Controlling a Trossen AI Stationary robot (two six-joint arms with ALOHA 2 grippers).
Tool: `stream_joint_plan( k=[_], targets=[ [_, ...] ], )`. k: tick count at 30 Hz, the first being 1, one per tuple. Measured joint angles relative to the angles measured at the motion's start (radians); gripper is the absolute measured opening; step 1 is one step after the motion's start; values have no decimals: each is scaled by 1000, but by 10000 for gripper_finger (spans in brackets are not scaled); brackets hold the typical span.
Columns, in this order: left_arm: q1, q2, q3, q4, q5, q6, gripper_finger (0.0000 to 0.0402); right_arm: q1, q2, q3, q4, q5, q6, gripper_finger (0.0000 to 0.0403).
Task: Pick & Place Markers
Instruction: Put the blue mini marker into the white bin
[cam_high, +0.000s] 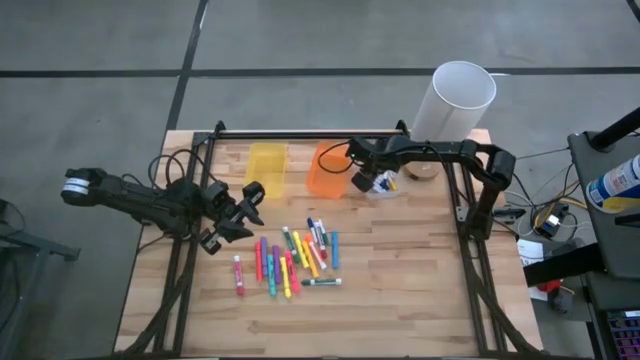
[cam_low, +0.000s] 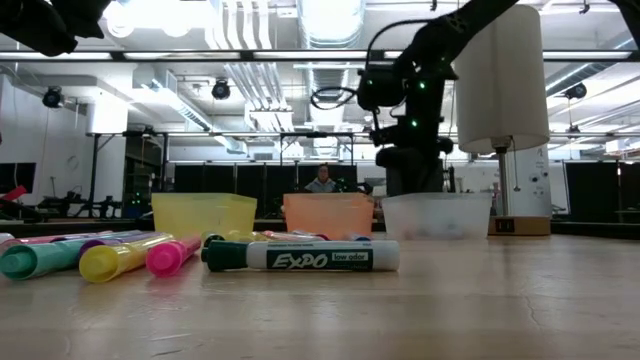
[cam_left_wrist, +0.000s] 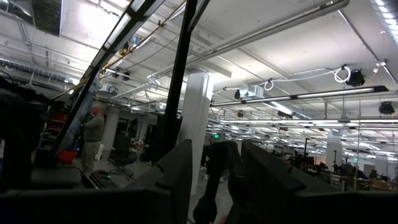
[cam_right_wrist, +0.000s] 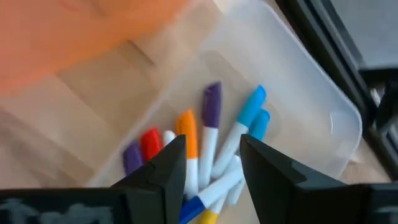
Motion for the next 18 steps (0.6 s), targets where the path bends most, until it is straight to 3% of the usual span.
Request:
stream_joint_plan(
  k=[10, 18],
  targets=[
    [0, 0, 0, 0, 0, 0, 133, 119, 0, 89, 12, -23, -13, 121],
    [0, 0, 0, 0, 0, 0, 133, 201, 0, 114, 165, -293, 153, 112]
  ],
)
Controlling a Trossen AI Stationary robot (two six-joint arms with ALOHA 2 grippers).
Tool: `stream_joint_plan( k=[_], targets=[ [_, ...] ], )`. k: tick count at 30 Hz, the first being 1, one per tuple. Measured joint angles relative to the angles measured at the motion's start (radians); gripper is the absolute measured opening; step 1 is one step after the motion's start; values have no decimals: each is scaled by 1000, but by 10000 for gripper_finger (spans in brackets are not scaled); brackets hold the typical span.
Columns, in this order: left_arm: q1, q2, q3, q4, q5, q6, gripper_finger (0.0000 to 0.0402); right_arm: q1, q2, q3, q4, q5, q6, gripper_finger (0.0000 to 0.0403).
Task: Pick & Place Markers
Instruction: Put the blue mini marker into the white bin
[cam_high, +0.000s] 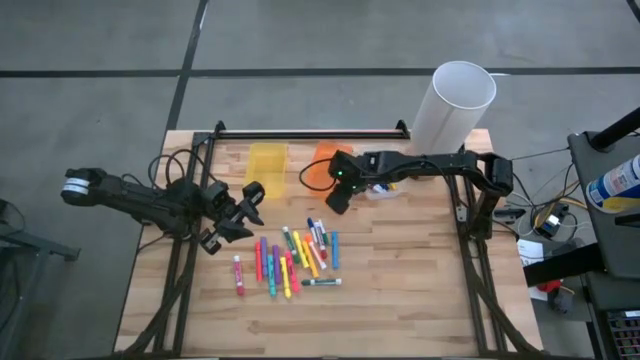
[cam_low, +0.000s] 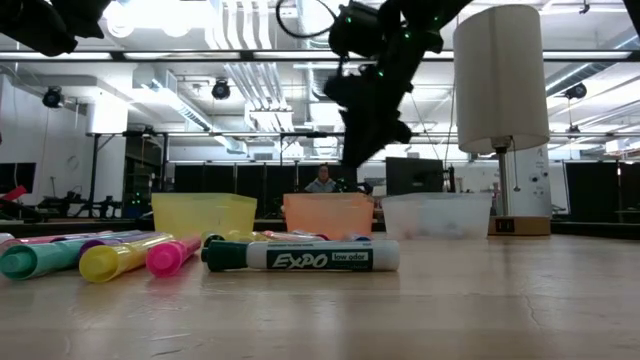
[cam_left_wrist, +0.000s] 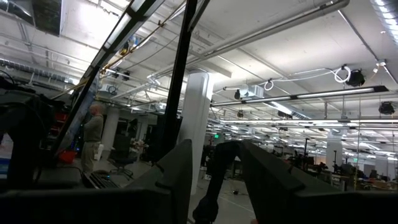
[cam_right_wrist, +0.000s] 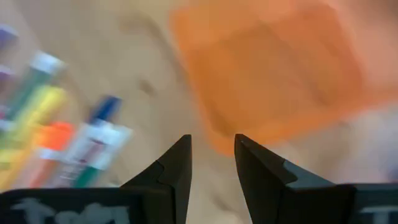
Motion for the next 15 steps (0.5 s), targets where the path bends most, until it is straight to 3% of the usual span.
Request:
stream_joint_plan(
  k=[6, 15],
  targets=[
    [0, 0, 0, 0, 0, 0, 133, 49, 30, 29, 103, -75, 73, 107],
    [0, 0, 0, 1, 0, 2, 133, 122, 183, 201, 54, -150, 164, 115]
  ],
)
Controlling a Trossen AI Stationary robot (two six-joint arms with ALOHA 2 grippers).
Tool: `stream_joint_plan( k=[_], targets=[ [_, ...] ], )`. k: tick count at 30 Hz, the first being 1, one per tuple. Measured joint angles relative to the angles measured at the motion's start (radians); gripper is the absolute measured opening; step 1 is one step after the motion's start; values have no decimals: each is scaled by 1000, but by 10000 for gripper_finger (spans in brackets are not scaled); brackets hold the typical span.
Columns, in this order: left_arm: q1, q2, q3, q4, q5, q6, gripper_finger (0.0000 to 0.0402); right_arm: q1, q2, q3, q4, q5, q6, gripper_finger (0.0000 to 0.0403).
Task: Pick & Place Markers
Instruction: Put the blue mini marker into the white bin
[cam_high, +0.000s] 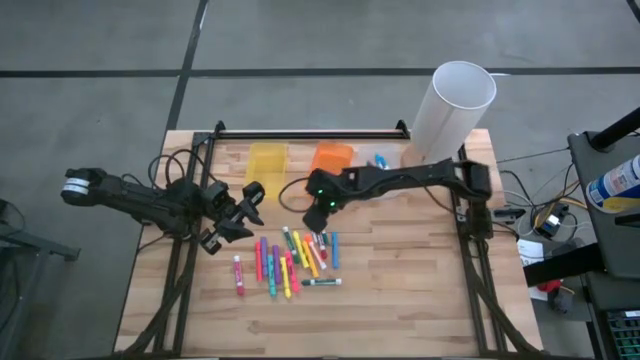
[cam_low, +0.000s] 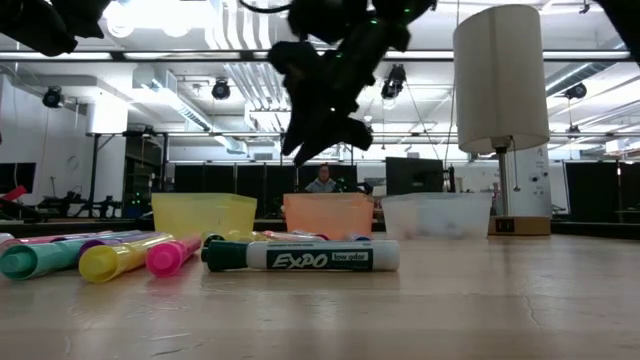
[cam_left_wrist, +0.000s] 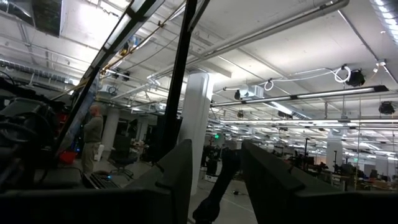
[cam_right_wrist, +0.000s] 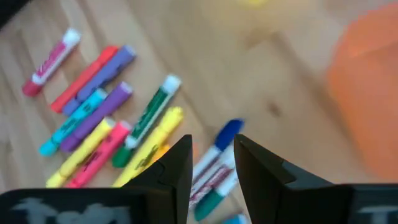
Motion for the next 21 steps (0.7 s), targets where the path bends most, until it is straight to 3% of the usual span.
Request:
stream_joint_plan(
  k=[12, 21],
  targets=[
    [0, -9, 0, -1, 52, -37, 133, 12, 255, 318, -272, 103, -18, 118],
    [0, -17, 0, -2, 90, -53, 133, 12, 367, 426, -383, 129, -28, 118]
  ],
)
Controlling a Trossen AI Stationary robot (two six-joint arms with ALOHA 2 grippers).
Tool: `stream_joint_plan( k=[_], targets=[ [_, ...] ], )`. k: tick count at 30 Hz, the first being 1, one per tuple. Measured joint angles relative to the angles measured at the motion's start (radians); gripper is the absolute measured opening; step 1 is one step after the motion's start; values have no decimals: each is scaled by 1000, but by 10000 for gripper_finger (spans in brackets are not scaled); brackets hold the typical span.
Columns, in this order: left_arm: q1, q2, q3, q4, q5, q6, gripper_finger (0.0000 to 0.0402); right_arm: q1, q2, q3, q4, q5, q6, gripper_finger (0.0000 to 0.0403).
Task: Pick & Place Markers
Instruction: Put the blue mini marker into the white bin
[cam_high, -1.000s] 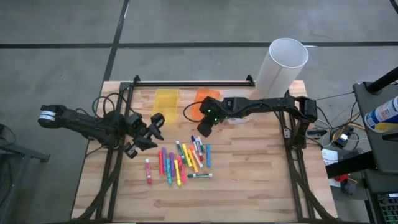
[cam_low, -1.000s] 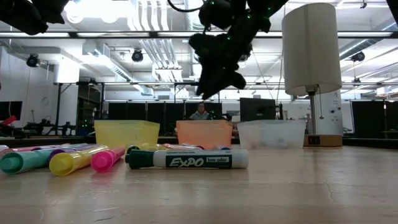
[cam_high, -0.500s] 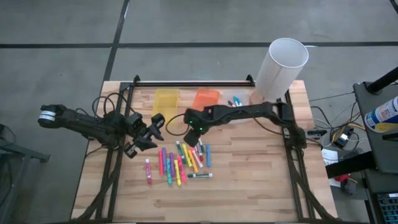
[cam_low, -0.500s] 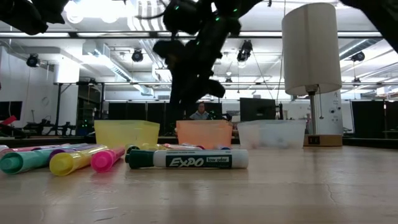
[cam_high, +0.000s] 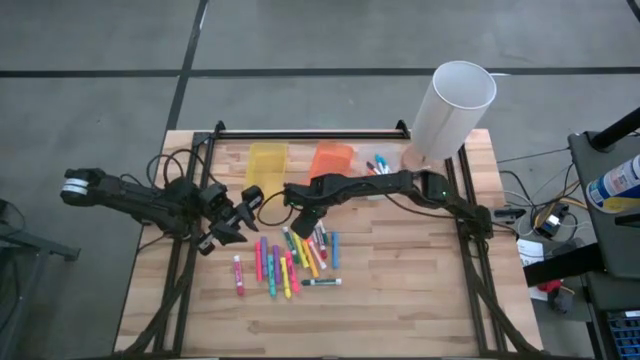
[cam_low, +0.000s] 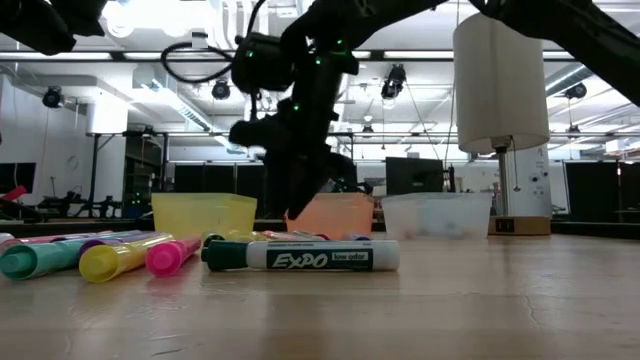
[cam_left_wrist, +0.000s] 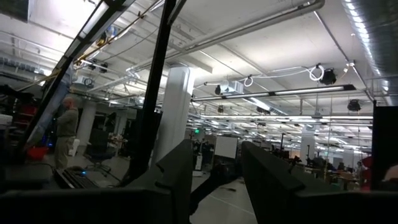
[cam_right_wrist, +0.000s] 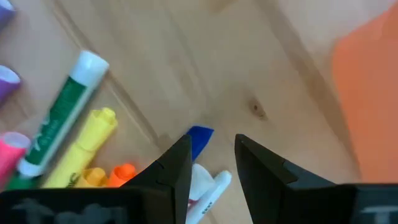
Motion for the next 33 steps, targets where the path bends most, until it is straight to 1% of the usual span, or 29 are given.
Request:
stream_joint_plan(
  k=[18, 25, 29, 33],
  targets=[
    [0, 0, 0, 0, 0, -1, 133, 4, 8, -8, -15, -2, 18, 119],
    [0, 0, 0, 0, 0, -1, 133, 9, 7, -25, -9, -54, 18, 120],
    [0, 0, 0, 0, 0, -1, 133, 11, 7, -39, 17, -47, 20, 139],
    [0, 0, 0, 0, 0, -1, 133, 11, 7, -41, 43, -40, 33, 179]
  ],
)
